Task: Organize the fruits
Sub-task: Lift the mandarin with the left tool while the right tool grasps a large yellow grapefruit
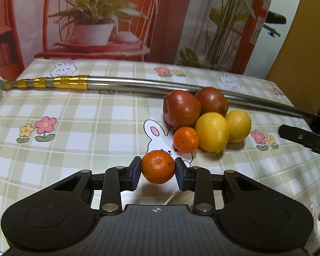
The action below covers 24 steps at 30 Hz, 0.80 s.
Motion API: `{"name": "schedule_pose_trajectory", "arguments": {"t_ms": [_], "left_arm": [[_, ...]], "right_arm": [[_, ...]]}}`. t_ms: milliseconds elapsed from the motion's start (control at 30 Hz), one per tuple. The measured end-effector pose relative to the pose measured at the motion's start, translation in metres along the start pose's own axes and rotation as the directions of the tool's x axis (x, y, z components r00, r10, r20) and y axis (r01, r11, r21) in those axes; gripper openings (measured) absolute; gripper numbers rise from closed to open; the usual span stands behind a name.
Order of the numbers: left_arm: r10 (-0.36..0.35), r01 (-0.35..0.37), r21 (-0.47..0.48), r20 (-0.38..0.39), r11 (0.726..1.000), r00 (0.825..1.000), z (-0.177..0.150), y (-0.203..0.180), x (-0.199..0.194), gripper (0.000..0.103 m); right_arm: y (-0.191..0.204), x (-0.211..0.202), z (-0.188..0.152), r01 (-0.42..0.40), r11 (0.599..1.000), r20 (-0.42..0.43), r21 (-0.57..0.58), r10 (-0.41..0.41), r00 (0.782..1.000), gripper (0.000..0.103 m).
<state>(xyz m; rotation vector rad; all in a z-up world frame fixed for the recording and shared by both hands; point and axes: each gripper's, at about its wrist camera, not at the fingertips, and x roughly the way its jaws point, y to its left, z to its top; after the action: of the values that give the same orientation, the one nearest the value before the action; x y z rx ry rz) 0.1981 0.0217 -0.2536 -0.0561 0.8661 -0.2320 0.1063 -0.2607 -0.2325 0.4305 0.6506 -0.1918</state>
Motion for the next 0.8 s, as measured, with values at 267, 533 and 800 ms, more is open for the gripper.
{"name": "schedule_pose_trajectory", "arguments": {"t_ms": [267, 533, 800], "left_arm": [[0.013, -0.011, -0.044, 0.044, 0.999, 0.999, -0.006, 0.005, -0.027, 0.036], [0.007, -0.004, -0.054, 0.051, 0.999, 0.999, -0.008, 0.005, -0.031, 0.036], [-0.001, 0.005, -0.057, 0.064, 0.998, 0.998, -0.01, 0.005, -0.035, 0.036]], "right_arm": [[0.004, 0.022, 0.01, -0.02, 0.999, 0.03, -0.031, 0.021, 0.999, 0.073], [0.018, 0.066, 0.025, -0.053, 0.997, 0.032, -0.062, 0.055, 0.998, 0.035], [0.021, 0.074, 0.016, -0.08, 0.994, -0.016, -0.08, 0.079, 0.997, 0.027]]}}
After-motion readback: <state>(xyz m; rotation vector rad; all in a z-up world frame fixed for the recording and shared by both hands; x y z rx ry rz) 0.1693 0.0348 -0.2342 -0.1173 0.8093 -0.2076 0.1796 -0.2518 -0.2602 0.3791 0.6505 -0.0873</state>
